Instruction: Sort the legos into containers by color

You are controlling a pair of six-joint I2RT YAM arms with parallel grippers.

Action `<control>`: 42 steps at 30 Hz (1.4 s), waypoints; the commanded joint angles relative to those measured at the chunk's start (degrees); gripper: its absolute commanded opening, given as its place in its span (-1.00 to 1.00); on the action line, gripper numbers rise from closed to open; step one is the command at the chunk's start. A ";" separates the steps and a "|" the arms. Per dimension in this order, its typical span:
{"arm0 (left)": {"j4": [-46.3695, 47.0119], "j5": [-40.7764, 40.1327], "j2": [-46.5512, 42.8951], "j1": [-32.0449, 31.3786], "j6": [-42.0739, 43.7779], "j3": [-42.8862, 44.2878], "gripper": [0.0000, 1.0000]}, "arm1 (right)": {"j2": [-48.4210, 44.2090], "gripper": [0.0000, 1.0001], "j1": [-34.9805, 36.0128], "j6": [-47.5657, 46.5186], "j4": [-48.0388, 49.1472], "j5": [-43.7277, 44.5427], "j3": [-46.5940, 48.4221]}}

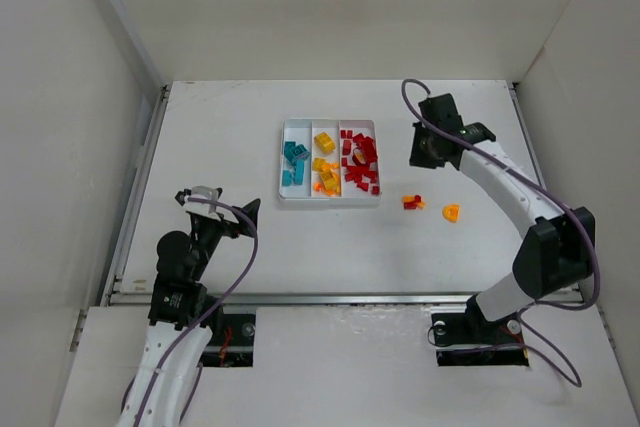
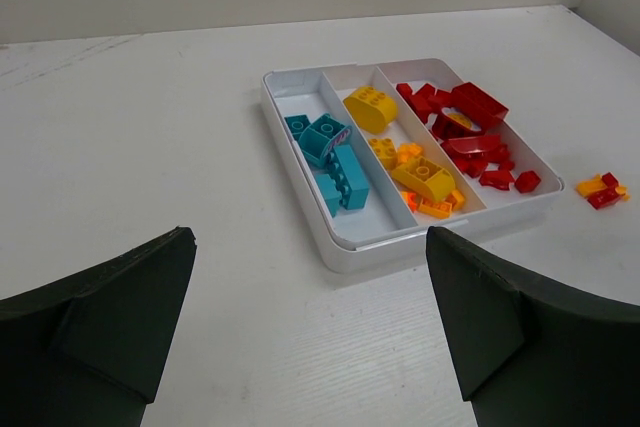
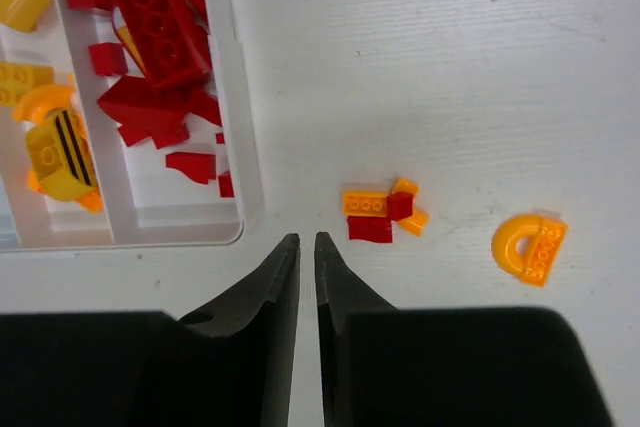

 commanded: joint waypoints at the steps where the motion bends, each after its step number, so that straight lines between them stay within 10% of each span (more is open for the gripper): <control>1: 3.03 -0.38 0.16 0.09 -0.38 -0.08 0.98 | 2.67 -0.64 -0.31 3.54 -3.26 4.54 2.40; 5: 2.51 -1.00 0.16 0.09 -0.38 -0.08 0.98 | 1.54 -0.26 -4.87 3.54 -1.16 2.43 -4.17; 11: 2.50 -1.00 -0.36 0.09 -0.38 -0.08 0.98 | 2.03 -0.25 -15.33 -2.86 -0.35 1.63 -11.13; 42: 2.50 -1.52 -1.42 0.09 -0.38 -0.08 0.98 | 11.72 -0.21 -17.00 -5.42 -0.89 -0.21 -11.83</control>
